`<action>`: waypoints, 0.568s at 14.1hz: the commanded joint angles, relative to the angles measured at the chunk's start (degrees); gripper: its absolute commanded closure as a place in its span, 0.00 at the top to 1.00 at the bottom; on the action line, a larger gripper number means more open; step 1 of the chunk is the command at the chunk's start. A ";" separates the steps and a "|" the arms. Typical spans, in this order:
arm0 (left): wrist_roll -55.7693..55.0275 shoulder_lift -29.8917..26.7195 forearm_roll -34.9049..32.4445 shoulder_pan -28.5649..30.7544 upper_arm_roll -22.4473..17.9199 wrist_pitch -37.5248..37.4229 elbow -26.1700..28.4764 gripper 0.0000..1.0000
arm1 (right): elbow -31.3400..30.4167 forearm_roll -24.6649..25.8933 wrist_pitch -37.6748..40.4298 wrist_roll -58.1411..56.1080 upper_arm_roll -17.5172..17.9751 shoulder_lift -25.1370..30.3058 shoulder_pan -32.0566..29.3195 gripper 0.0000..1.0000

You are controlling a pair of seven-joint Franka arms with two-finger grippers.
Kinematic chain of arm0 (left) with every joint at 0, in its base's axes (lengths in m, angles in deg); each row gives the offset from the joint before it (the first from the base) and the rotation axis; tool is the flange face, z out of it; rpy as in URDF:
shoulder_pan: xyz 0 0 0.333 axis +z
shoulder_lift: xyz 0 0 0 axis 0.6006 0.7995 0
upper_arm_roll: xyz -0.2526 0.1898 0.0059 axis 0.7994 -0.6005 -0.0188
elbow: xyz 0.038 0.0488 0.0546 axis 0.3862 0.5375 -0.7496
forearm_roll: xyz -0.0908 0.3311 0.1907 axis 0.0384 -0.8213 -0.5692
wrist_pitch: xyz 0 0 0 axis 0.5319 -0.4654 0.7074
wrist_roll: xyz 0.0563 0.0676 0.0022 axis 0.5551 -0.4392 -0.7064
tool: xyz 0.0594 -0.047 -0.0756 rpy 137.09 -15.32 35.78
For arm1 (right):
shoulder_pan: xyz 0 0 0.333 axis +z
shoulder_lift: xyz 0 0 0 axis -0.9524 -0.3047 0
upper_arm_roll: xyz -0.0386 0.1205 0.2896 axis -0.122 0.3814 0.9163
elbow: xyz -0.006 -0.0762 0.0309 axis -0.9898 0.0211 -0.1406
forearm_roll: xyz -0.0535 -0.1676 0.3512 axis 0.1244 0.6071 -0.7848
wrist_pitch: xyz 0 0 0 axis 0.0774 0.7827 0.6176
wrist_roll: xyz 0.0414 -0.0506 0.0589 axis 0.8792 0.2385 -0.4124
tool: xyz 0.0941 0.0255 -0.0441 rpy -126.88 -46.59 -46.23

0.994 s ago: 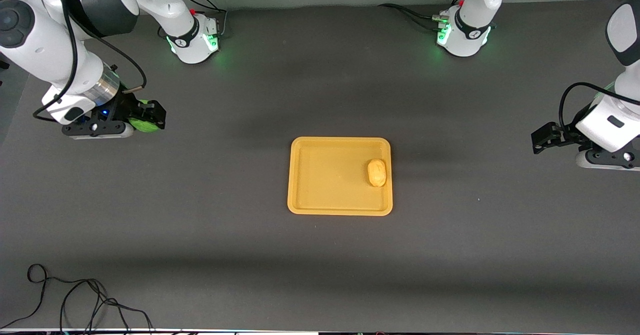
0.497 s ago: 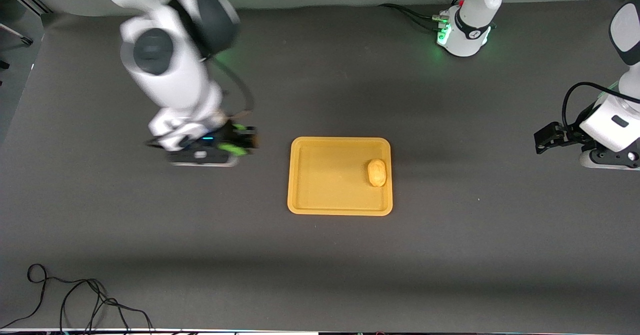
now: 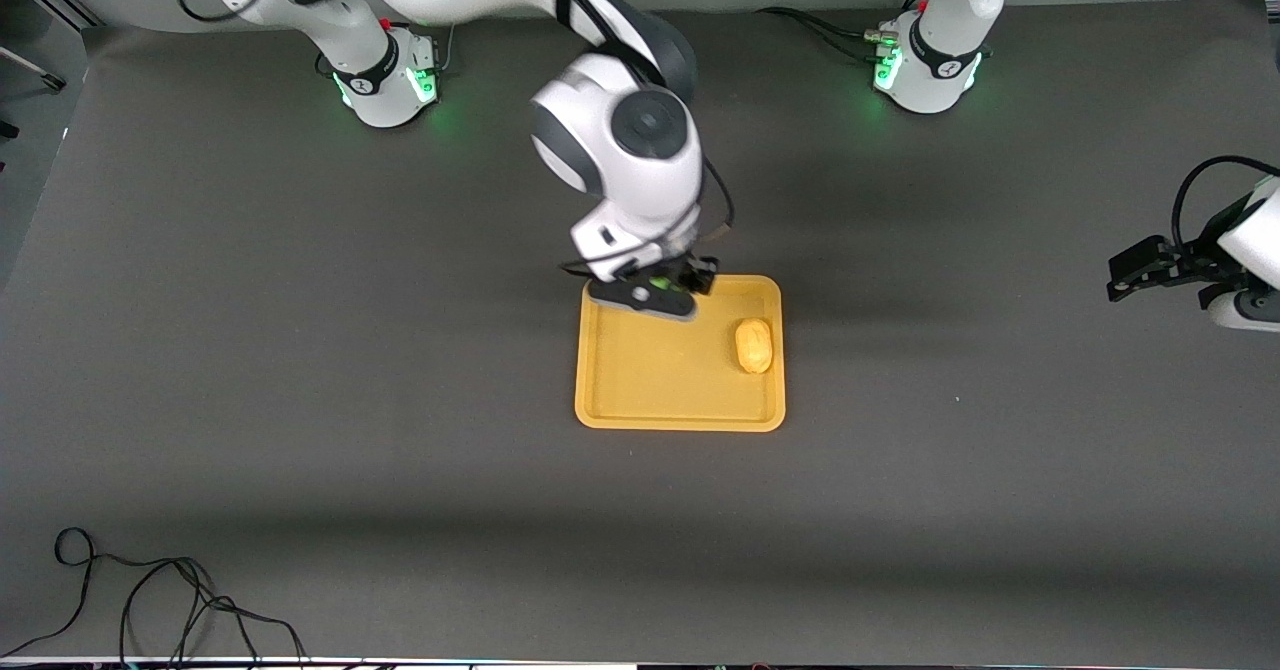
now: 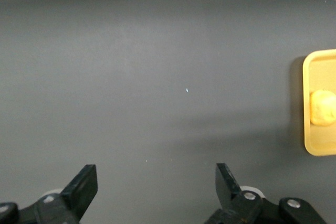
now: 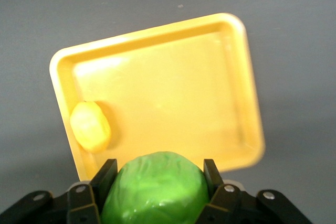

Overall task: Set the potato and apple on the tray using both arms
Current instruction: 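Lift the green apple with the right gripper and carry it over the tray, then lower the apple onto the tray beside the potato and open the right gripper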

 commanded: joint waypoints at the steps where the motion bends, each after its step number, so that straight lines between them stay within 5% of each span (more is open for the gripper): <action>1: 4.15 -1.66 0.81 -0.27 -0.04 -4.87 0.21 0.99 | 5.40 0.16 -4.91 0.59 -0.85 -8.33 -0.59 0.54; 8: 3.56 -1.93 0.55 -0.35 -0.04 -4.98 0.30 0.99 | 5.31 3.68 -15.30 0.59 -1.21 -17.05 -0.76 0.55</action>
